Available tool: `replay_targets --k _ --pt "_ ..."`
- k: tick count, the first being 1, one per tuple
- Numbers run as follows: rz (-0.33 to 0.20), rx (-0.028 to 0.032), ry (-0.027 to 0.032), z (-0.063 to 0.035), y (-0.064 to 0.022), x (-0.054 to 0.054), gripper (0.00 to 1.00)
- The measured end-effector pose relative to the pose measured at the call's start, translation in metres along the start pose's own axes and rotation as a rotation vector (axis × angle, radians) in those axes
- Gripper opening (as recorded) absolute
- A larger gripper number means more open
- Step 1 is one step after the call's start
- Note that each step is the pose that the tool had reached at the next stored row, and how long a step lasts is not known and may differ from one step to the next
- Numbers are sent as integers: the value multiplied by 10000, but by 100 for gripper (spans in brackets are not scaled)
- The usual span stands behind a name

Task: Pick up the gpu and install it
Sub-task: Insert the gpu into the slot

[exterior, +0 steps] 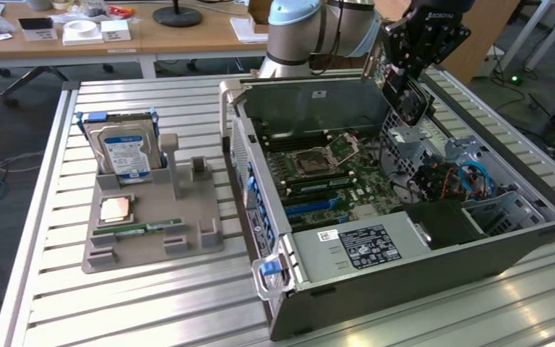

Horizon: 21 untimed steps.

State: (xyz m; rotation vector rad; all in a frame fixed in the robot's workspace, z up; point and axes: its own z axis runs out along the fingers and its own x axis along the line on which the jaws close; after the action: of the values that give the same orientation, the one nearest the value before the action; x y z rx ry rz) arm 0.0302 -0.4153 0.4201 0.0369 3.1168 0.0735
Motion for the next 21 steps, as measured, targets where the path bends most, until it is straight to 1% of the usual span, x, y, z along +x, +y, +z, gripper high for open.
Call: replay_targets --k 5,10,21 --pt "-98 -2 4 0 0 0 26" --pt "-309 -7 15 0 0 0 26" --pt "-1047 -24 50 0 0 1 26"
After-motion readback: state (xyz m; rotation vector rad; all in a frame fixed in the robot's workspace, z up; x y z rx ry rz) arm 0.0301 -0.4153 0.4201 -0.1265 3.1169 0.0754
